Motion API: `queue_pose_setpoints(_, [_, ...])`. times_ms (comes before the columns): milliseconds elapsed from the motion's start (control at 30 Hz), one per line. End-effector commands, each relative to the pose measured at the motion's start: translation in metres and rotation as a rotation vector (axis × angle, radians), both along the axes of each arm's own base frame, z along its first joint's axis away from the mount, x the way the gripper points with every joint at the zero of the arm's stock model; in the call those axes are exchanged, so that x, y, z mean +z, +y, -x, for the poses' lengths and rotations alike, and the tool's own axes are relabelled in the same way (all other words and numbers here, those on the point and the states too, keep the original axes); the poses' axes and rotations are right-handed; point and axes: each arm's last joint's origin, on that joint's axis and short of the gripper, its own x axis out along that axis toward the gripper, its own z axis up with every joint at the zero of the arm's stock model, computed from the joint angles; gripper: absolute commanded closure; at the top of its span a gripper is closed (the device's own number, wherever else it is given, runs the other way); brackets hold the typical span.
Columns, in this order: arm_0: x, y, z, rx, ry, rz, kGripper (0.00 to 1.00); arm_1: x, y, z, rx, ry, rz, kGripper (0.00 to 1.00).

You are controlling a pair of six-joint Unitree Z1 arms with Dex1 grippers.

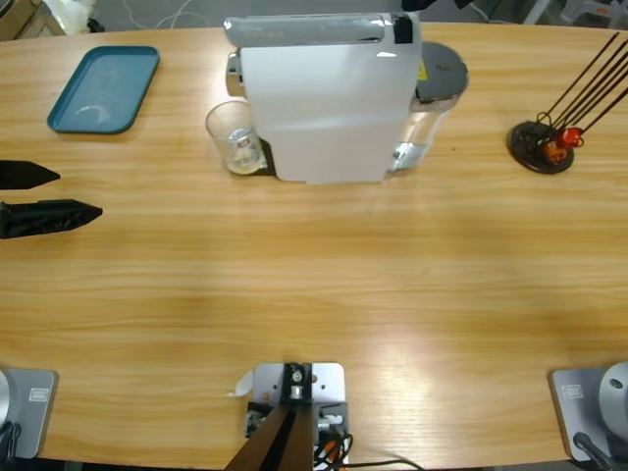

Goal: Pour coffee

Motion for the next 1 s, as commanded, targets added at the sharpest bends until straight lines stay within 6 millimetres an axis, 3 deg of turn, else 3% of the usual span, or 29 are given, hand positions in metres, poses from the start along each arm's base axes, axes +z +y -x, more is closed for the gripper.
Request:
queue_pose_setpoints(33, [-0.012, -0.001, 0.002, -0.029, 0.034, -0.015, 0.055, -0.027, 0.005, -0.009, 0.007, 0.071, 0.050, 1.000])
queue_pose_setpoints(400, [-0.012, -0.001, 0.002, -0.031, 0.032, -0.015, 0.055, -0.043, 0.010, -0.004, 0.009, 0.104, 0.057, 1.000])
queue_pose_setpoints(700, [-0.011, -0.001, 0.002, -0.031, 0.030, -0.014, 0.055, -0.043, 0.012, -0.001, 0.014, 0.106, 0.060, 1.000])
queue_pose_setpoints(1000, [-0.011, -0.001, 0.003, -0.030, 0.029, -0.013, 0.055, -0.056, 0.025, 0.008, 0.036, 0.135, 0.076, 1.000])
